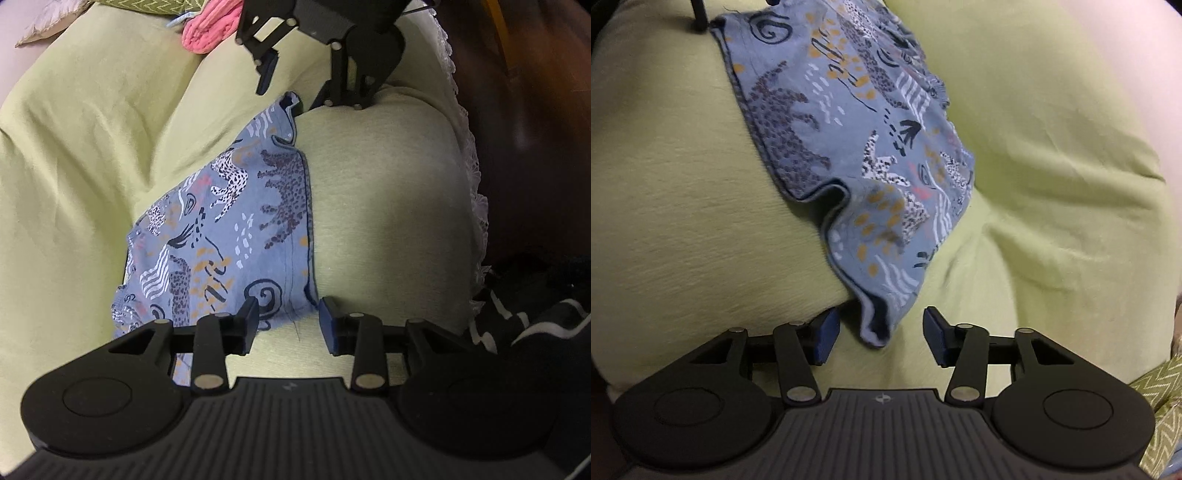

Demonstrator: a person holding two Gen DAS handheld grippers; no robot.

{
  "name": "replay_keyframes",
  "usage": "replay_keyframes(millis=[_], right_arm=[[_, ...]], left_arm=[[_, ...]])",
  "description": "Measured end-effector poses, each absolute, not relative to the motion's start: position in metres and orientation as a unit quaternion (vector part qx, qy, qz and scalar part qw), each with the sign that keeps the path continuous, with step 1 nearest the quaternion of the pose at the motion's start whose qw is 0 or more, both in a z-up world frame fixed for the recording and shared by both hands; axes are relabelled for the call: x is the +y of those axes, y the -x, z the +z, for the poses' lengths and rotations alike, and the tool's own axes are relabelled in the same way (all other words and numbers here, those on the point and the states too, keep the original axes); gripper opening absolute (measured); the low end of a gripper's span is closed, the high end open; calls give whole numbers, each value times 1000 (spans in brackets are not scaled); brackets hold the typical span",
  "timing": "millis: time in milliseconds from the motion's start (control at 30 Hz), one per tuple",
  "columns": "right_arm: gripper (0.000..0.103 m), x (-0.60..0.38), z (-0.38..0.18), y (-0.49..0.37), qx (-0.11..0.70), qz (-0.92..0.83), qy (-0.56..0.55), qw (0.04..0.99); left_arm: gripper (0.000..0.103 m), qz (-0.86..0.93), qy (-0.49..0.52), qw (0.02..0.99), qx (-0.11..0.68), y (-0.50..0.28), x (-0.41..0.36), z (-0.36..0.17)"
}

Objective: Fold clothes

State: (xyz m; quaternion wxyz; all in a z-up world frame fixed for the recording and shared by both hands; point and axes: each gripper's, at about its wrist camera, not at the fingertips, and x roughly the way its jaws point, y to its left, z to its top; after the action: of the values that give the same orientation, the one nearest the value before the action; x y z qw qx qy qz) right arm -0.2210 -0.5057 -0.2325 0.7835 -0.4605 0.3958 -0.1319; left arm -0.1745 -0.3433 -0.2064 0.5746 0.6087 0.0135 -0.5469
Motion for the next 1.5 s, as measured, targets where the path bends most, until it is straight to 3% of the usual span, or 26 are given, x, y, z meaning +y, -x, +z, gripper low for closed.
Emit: replay_keyframes(millis=[67, 100, 133, 333, 500, 633, 700, 767, 800, 867, 933, 967, 1133, 1200, 1233, 1333, 1500], right_arm=[[31, -510, -233, 222, 392, -123, 477, 777], [4, -513, -232, 223, 391, -116, 482, 776], [0, -515, -231, 223, 391, -108, 486, 774], [0, -536, -192, 227, 347, -146, 511, 773], [0, -553, -183, 235, 367, -160, 506, 764], [0, -554, -209, 245, 407, -135, 497, 754], [0, -549, -223, 248, 418, -124, 503, 747], [0, -546, -232, 246, 425, -120, 503, 743], [0, -545, -235, 245, 426, -121, 503, 742], [7, -546, -237, 244, 424, -133, 504, 741], [23, -547, -237, 244, 420, -142, 505, 741], [24, -547, -237, 244, 420, -143, 505, 741], [24, -540, -241, 247, 415, -135, 524, 732], [19, -539, -244, 248, 411, -124, 546, 719], [10, -539, -244, 249, 412, -120, 553, 715], [0, -543, -240, 249, 419, -122, 551, 711], [0, -548, -215, 256, 409, -134, 491, 757]], left_arm=[[27, -555, -608, 568, 18, 173, -345, -206], [22, -562, -606, 563, 29, 172, -346, -204], [10, -568, -601, 560, 43, 170, -348, -202], [4, -613, -504, 587, 160, 155, -358, -173], [0, -649, -429, 586, 227, 152, -365, -161], [3, -621, -459, 601, 204, 166, -366, -173], [11, -607, -467, 617, 181, 170, -364, -171], [30, -579, -501, 630, 130, 176, -364, -173], [30, -570, -515, 631, 108, 178, -364, -175], [31, -561, -548, 616, 73, 182, -365, -183], [36, -551, -583, 597, 37, 187, -365, -193], [37, -547, -598, 586, 17, 188, -365, -198], [35, -554, -640, 531, -55, 190, -365, -207], [24, -563, -648, 509, -66, 189, -366, -208], [7, -569, -649, 501, -65, 188, -367, -208], [3, -593, -614, 522, -12, 179, -367, -195], [3, -643, -535, 544, 68, 162, -352, -157]])
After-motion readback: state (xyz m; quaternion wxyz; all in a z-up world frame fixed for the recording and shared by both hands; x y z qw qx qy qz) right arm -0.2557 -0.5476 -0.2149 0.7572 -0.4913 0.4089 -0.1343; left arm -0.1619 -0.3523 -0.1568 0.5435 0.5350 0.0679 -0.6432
